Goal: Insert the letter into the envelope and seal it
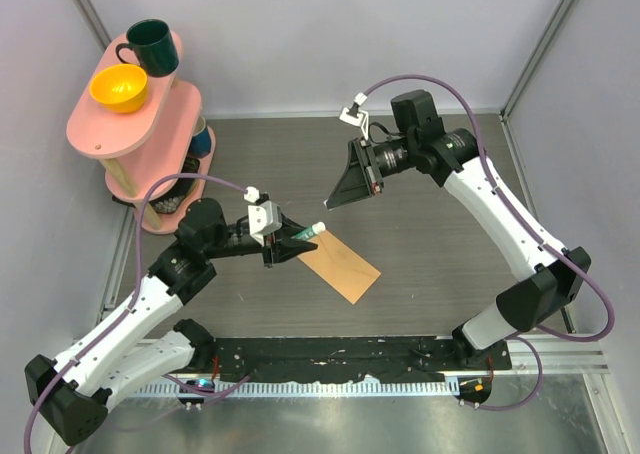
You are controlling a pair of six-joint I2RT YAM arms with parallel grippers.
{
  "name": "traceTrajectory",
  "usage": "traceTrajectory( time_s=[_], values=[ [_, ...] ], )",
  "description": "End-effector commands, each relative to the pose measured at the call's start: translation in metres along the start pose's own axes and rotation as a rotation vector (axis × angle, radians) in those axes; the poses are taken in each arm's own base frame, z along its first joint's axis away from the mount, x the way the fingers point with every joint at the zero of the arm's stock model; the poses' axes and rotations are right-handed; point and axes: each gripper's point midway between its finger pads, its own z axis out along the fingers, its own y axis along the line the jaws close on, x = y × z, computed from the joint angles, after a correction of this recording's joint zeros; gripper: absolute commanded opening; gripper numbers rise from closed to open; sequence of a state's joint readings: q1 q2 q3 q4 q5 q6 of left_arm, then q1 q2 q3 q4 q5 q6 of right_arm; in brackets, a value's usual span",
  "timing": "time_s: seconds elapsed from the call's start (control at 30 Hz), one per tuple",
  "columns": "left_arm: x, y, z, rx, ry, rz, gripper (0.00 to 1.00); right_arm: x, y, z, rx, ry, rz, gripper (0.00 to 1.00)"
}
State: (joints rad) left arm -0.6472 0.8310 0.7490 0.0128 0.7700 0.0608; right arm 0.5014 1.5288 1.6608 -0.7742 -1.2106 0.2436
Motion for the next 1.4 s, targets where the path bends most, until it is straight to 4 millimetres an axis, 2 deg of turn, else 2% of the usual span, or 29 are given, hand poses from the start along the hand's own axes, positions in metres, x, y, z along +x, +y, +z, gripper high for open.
traceTrajectory(
  time_s=[0.0, 0.43, 1.13, 1.37],
  values=[
    [-0.035, 0.003, -0.001, -0.017, -0.089, 0.080, 0.00, -0.003, 0.025, -0.001, -0.037, 0.001, -0.075, 0.01],
    [-0.036, 0.013, 0.002, -0.066, -0.099, 0.067, 0.00, 0.005, 0.032, 0.003, -0.059, 0.034, -0.074, 0.01],
    [-0.042, 0.004, 0.000, -0.020, -0.118, 0.082, 0.00, 0.005, 0.027, 0.010, -0.056, 0.053, -0.066, 0.01],
    [-0.040, 0.007, 0.001, -0.028, -0.107, 0.081, 0.00, 0.008, 0.033, 0.013, -0.076, 0.065, -0.081, 0.01]
  ],
)
